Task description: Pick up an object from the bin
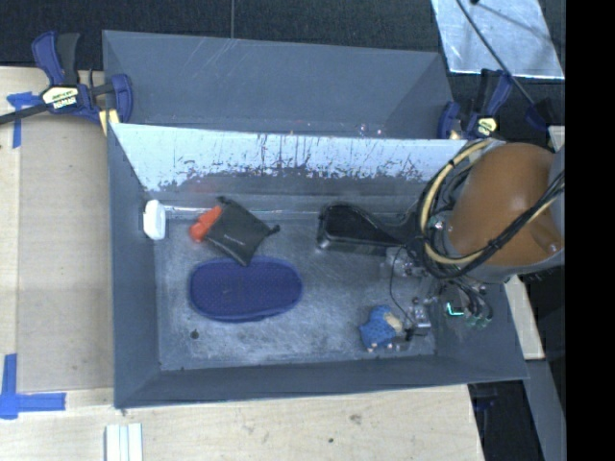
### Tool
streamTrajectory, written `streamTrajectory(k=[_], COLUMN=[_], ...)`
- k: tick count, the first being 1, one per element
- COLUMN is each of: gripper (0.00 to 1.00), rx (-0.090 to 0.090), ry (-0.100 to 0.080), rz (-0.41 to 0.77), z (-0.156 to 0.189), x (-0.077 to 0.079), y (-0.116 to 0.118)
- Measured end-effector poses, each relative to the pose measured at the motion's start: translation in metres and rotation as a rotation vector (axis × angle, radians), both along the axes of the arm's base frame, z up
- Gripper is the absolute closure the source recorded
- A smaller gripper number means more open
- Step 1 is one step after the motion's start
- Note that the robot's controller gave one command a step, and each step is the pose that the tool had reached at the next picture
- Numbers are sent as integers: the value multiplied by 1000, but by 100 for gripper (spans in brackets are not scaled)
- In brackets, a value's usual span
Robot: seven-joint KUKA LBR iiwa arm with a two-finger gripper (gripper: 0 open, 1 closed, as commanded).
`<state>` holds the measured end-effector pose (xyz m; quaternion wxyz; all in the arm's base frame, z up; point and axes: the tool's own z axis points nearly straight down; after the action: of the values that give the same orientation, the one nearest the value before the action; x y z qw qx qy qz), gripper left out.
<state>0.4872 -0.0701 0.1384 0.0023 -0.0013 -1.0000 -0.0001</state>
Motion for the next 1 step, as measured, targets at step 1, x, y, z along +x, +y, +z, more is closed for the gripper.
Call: streamTrajectory(k=[1], gripper=[0], rx=[0], ry=[-9], rz=[285], z=[-69], x=[4], y=[-18])
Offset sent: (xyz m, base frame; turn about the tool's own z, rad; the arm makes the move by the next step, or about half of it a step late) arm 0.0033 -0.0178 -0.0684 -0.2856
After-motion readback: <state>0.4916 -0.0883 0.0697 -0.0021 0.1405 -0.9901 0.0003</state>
